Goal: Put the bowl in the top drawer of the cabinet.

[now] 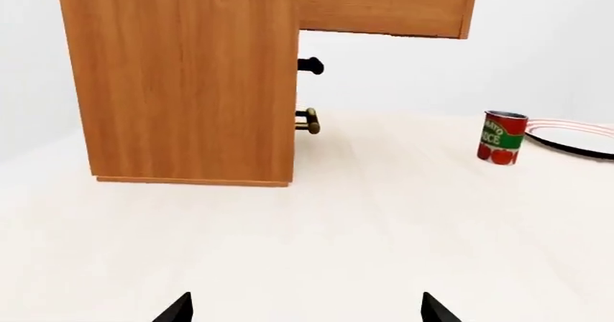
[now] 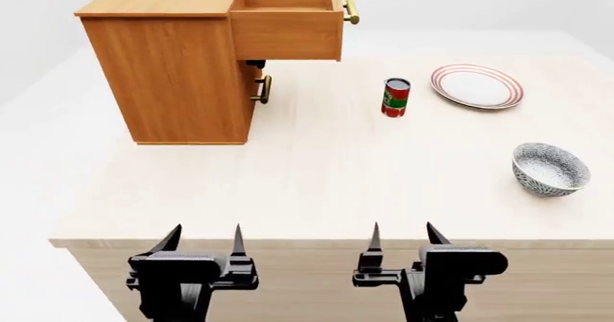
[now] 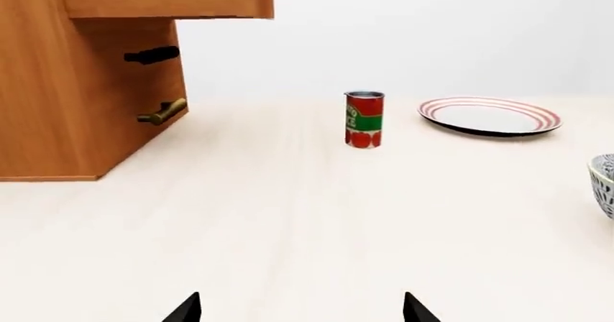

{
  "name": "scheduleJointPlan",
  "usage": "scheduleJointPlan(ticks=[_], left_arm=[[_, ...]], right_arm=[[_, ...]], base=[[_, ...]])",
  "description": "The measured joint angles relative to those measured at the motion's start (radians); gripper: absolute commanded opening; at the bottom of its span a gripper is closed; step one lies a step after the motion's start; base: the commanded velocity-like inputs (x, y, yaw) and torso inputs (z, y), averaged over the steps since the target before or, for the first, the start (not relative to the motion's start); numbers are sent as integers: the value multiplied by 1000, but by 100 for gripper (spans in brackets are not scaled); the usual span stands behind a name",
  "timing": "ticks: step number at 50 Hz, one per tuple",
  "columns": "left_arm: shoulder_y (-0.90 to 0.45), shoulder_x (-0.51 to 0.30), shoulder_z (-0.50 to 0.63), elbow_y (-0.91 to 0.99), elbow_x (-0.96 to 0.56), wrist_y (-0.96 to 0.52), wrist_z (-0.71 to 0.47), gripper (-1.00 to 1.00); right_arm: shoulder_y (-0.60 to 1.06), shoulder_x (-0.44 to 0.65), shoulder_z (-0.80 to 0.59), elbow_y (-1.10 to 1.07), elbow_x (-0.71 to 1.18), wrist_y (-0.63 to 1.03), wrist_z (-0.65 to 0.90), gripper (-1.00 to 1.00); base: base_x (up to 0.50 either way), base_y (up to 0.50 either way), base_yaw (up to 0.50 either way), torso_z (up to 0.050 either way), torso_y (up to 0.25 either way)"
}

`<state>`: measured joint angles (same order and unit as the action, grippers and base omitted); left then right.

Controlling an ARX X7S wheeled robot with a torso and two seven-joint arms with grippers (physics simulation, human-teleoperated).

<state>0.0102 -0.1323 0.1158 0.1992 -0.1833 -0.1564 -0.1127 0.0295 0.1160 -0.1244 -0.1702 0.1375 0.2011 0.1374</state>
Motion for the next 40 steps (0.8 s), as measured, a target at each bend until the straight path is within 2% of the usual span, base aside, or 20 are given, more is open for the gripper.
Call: scheduleJointPlan(ticks=[13,26,32,40], left_arm=[[-34,-68,-41,348,-107,-260,-35,100],[-120,-170,-256,663,-375,-587,-126,100],[-136,-317,-332,746,-583,-619,-253,100],[-95,-538,-418,801,-861,-520,-423,100]], right_arm=[[96,50,42,-320,103,339,42,100],[300,88,125,-563,233,716,93,100],[405,100,170,-621,290,860,104,100],[542,127,218,-641,345,999,106,100]], base=[[0,0,0,0,0],[7,0,0,0,0],[76,0,0,0,0],[81,0,0,0,0]])
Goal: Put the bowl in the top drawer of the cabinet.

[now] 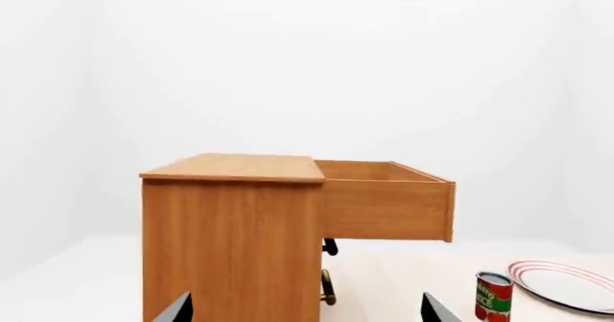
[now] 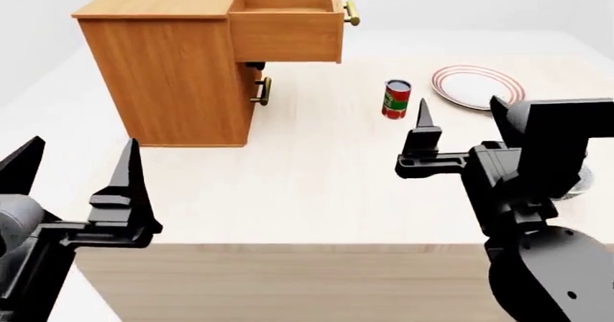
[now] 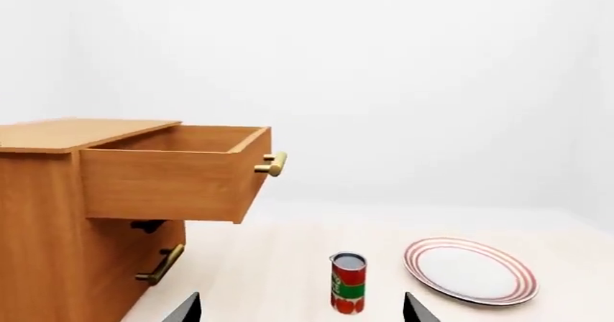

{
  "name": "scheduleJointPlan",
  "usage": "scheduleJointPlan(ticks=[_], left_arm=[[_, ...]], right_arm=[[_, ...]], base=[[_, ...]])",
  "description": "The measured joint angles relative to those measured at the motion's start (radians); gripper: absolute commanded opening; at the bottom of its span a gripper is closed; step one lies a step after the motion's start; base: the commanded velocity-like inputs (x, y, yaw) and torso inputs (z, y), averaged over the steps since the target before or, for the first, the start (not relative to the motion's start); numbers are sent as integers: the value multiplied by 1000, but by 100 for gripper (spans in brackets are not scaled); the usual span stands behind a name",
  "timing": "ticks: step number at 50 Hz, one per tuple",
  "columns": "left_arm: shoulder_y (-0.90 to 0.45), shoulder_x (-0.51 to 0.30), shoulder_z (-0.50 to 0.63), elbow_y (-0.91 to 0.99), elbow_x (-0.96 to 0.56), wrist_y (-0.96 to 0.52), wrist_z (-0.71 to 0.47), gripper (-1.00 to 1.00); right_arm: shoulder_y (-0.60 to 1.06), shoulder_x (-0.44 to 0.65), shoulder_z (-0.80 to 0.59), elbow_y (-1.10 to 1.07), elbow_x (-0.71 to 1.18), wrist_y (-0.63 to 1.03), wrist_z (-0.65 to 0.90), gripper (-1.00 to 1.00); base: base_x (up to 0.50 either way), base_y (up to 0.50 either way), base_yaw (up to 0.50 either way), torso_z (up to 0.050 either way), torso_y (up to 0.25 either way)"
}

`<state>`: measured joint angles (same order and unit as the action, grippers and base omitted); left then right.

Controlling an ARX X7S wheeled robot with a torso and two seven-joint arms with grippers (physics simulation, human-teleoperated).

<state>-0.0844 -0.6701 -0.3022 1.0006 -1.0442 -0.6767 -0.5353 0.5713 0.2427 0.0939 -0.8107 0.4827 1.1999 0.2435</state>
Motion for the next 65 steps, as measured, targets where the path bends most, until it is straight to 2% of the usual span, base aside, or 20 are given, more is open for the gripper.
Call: scheduleJointPlan(ticks=[11,20,29,41,45,50,55,65], left_arm=[[178,-256,-152,31,-249,232,-118,100],[522,-414,-367,40,-303,487,-146,100],[726,-471,-576,44,-370,586,-136,100],[817,-465,-759,46,-460,579,-101,100],[735,-425,-803,46,-549,478,-105,100],[432,-337,-827,45,-777,185,-213,100],[193,-281,-845,44,-947,-26,-305,100],[-62,-235,-852,35,-1133,-239,-414,100]], right_arm=[[147,48,35,41,32,88,-11,100],[252,81,63,76,54,146,-20,100],[359,110,76,109,76,200,-28,100],[472,144,36,233,62,167,-48,100],[507,152,6,306,44,130,-61,100],[544,159,-37,401,18,80,-77,100],[581,162,-83,490,-8,32,-92,100],[658,169,-168,620,-45,-26,-126,100]], base=[[81,0,0,0,0],[153,0,0,0,0],[231,0,0,0,0],[233,0,0,0,0],[234,0,0,0,0],[236,0,0,0,0],[234,0,0,0,0],[233,0,0,0,0]])
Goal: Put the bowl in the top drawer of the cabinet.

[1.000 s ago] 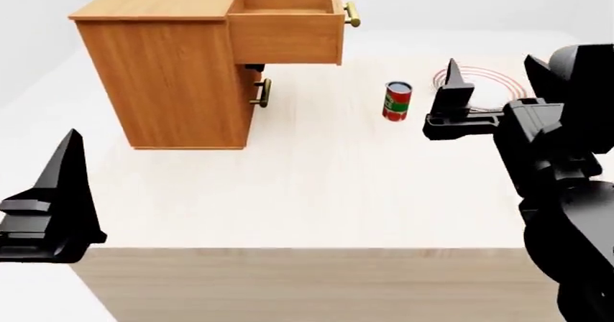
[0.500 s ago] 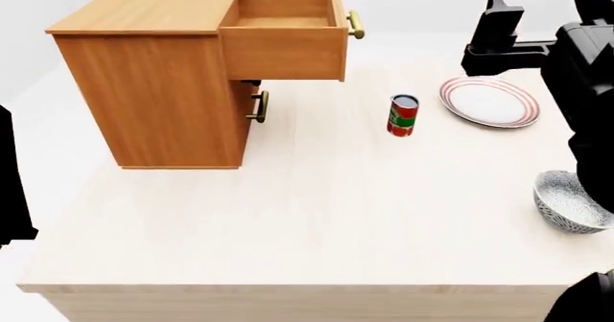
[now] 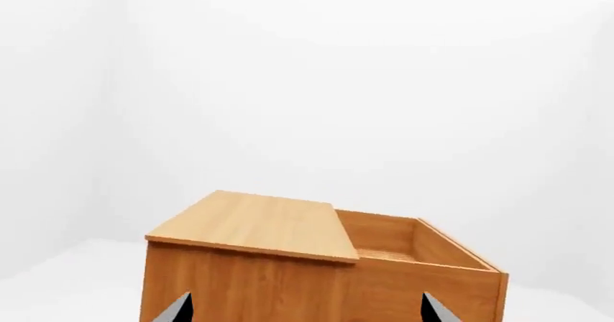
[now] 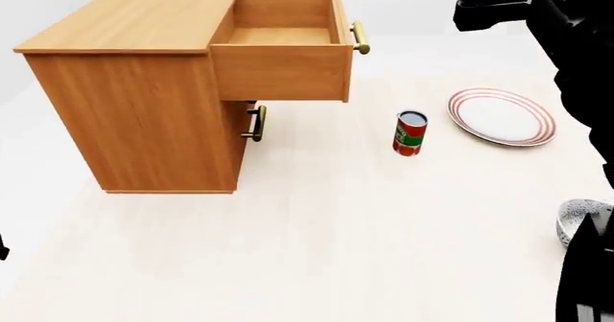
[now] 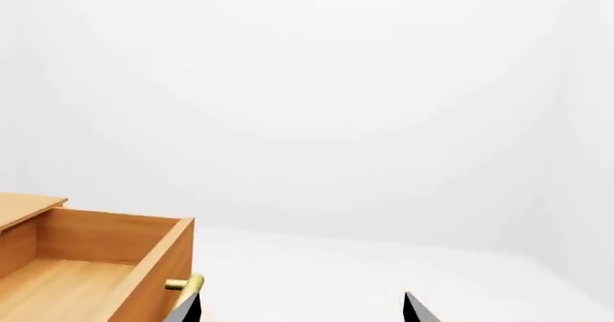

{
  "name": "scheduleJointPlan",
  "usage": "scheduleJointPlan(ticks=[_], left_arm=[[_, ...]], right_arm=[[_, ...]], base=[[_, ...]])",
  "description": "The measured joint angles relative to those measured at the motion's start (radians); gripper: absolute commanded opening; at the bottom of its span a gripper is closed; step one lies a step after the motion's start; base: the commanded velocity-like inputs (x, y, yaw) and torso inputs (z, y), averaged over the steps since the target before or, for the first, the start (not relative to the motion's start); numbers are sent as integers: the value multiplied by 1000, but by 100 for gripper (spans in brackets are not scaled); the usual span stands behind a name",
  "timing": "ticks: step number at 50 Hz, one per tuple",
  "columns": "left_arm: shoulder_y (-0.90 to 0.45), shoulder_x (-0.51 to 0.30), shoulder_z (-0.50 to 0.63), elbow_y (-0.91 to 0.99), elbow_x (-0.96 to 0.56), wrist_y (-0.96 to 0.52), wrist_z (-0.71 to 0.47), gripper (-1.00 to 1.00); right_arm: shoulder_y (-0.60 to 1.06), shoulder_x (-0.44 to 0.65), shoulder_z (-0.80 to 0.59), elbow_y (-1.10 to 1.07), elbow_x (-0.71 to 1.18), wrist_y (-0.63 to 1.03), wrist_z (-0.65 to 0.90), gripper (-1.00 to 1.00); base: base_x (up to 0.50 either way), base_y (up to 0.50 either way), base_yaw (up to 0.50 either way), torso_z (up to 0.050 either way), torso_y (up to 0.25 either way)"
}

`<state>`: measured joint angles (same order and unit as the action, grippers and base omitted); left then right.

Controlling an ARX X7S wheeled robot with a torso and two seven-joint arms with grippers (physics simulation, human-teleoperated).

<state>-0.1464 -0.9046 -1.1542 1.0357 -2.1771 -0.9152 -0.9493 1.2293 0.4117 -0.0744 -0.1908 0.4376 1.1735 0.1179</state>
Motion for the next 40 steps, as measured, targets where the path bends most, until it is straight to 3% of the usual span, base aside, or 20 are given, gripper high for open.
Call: scheduleJointPlan(ticks=[12,40], left_arm=[[-106,-30,-13,-14,-127,-68,-73,100],[-152,-88,-64,-20,-263,-80,-155,100]], right_arm=[[51,15,-51,68,-18,-19,-22,100],[101,41,-86,102,-27,-17,-35,100]], base=[[233,0,0,0,1],[234,15,0,0,0]])
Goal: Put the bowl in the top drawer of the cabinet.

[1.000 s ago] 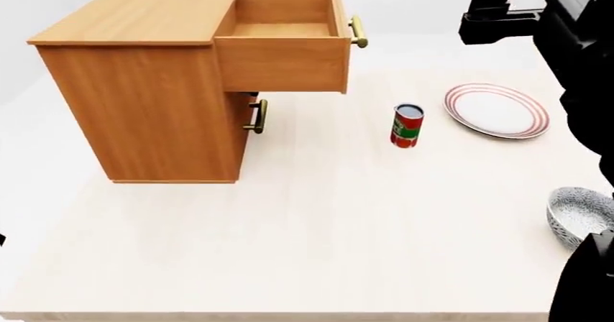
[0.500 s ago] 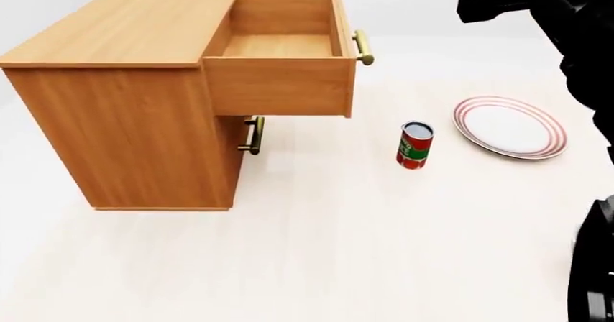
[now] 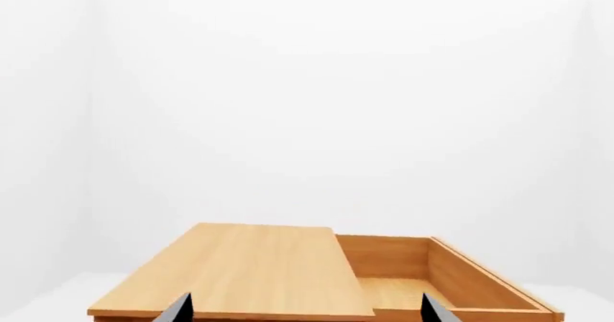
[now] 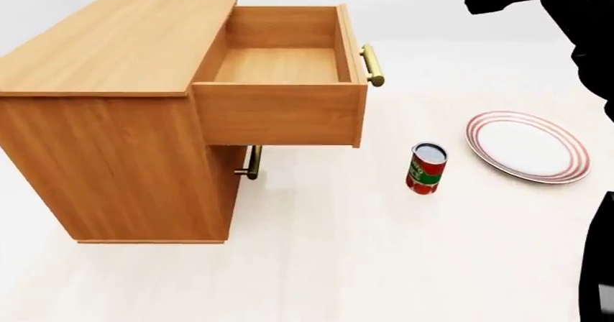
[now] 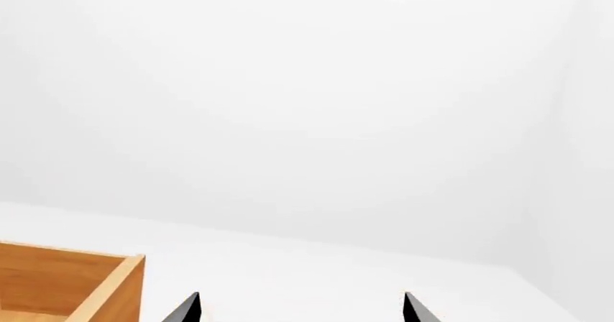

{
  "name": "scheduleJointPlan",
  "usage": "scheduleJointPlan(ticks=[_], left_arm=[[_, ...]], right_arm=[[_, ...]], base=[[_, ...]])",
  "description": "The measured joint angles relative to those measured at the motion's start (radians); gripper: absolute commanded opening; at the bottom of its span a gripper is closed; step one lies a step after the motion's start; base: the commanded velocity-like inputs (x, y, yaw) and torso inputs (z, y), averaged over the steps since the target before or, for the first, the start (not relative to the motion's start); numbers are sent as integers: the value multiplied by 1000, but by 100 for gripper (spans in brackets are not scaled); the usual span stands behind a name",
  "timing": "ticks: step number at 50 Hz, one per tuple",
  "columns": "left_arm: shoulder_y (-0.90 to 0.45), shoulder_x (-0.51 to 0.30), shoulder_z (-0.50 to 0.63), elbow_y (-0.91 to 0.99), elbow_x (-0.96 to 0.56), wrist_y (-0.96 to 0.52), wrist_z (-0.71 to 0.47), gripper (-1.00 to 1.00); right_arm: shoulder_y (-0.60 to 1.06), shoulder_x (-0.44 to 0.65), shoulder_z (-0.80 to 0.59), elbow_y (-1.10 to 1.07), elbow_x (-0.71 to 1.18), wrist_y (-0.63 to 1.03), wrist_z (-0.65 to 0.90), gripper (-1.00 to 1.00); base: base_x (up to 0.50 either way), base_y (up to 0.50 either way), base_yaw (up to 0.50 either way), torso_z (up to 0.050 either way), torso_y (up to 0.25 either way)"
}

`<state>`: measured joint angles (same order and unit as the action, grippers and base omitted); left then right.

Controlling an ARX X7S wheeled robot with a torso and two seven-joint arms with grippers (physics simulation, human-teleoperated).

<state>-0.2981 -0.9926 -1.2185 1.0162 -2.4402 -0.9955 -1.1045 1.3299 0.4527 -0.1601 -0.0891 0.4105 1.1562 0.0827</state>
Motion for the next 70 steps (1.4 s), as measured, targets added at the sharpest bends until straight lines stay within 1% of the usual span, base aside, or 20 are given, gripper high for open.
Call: scheduleJointPlan(ticks=[11,19,34,46,57,70], left_arm=[[-8,-6,-16,0,-30,0,-19,100],[-9,-6,-40,-1,-58,-5,-35,100],[-20,1,-54,4,-83,-10,-52,100],[-28,13,-63,6,-102,-19,-63,100],[-33,22,-73,6,-120,-28,-75,100],[-48,29,-59,7,-121,-31,-81,100]], right_arm=[[21,19,-6,-1,4,18,-8,100],[49,89,-35,-29,18,91,-43,100],[30,301,-63,-153,85,280,-123,100],[-7,527,-156,-243,266,368,-97,100],[-116,705,-228,-293,371,355,-80,100],[-355,826,-206,-290,494,282,-11,100]], base=[[43,7,0,0,1],[0,0,0,0,0],[0,0,0,0,0],[0,0,0,0,0],[0,0,0,0,0],[0,0,0,0,0]])
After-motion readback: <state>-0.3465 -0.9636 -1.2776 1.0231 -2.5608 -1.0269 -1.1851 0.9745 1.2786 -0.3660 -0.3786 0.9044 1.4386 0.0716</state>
